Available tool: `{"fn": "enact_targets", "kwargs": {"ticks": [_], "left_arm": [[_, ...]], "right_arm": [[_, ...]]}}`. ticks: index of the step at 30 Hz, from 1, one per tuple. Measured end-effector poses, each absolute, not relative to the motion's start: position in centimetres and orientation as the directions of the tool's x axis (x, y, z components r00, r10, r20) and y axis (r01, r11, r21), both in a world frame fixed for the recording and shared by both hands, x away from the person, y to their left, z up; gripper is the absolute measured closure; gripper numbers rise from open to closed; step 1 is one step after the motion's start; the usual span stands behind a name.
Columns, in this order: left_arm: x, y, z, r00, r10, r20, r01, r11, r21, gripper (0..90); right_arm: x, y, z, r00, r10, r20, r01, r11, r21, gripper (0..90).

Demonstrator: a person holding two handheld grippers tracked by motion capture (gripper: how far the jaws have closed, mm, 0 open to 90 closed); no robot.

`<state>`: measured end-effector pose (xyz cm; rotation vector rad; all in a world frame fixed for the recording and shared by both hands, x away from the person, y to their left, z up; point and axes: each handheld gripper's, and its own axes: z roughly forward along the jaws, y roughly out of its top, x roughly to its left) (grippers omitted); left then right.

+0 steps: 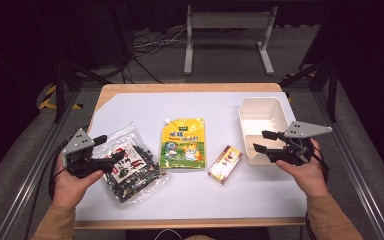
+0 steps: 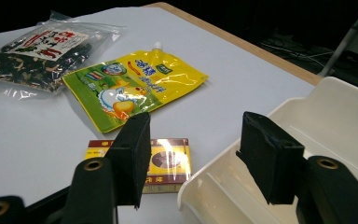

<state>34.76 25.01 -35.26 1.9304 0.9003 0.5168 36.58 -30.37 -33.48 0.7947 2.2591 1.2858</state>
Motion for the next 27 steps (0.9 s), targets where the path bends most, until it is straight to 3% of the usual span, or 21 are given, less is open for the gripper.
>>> {"fn": "enact_targets", "kwargs": {"ticks": [5,8,13,21,27], "left_arm": [[35.0,25.1,-35.4,0.627,0.779,-0.009,0.396,-0.308,0.865,19.7],[35.4,26.1,-35.4,0.554,0.831,-0.044,0.456,-0.260,0.851,20.6],[35.5,27.2,-35.4,0.526,0.850,-0.007,0.449,-0.271,0.852,24.6],[36.2,28.2,-35.8,0.478,0.878,0.006,0.441,-0.246,0.863,22.5],[37.5,29.6,-37.2,0.418,0.908,-0.024,0.524,-0.219,0.823,25.1]], "right_arm": [[36.4,-30.6,-33.3,-0.740,0.668,-0.074,0.269,0.395,0.878,41.3],[36.4,-30.7,-33.2,-0.738,0.671,-0.074,0.265,0.389,0.882,39.9],[36.3,-30.7,-33.3,-0.728,0.680,-0.091,0.264,0.400,0.877,37.9],[35.8,-31.0,-33.4,-0.713,0.695,-0.094,0.272,0.398,0.876,35.9],[35.6,-31.0,-33.7,-0.710,0.697,-0.100,0.283,0.412,0.866,34.8]]}}
